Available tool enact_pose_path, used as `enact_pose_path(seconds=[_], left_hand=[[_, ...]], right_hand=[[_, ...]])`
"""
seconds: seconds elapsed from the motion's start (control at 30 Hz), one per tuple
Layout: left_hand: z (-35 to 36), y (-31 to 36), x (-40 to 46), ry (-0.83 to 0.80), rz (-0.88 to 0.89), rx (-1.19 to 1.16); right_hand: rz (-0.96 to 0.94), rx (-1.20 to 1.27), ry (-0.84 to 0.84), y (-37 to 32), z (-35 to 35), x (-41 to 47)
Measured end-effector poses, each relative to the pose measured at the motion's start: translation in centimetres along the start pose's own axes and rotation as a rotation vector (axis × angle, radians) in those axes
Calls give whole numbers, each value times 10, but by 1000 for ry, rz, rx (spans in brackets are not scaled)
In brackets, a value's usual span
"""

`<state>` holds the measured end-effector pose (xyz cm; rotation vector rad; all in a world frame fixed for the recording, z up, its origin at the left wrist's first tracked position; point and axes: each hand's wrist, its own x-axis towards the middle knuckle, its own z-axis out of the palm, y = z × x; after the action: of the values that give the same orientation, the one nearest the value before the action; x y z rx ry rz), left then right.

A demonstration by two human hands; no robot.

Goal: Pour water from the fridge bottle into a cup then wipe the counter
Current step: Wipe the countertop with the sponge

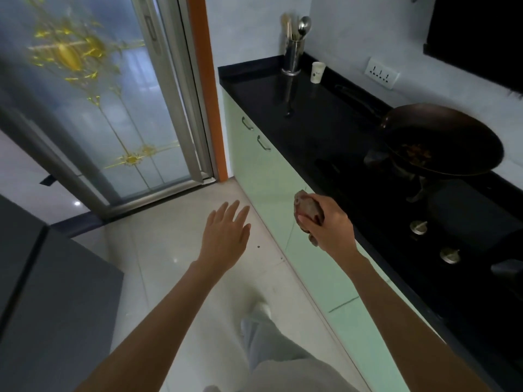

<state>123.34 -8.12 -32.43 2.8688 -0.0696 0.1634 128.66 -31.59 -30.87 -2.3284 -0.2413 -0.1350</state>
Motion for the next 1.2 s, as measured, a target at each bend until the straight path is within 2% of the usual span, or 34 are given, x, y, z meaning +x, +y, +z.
enact_pose_path(seconds=[0.33,0.73,1.0,1.2], left_hand=[[-4,-51,179,1,34,23],[44,-123,342,-129,111,-59],[34,-186,499,-173,309,-64],[50,-187,583,-248,479,-83]], right_hand=[[40,56,10,4,37,185],[89,-9,30,26,108,320],[242,-100,212,2,144,424],[415,-96,275,16,158,453]])
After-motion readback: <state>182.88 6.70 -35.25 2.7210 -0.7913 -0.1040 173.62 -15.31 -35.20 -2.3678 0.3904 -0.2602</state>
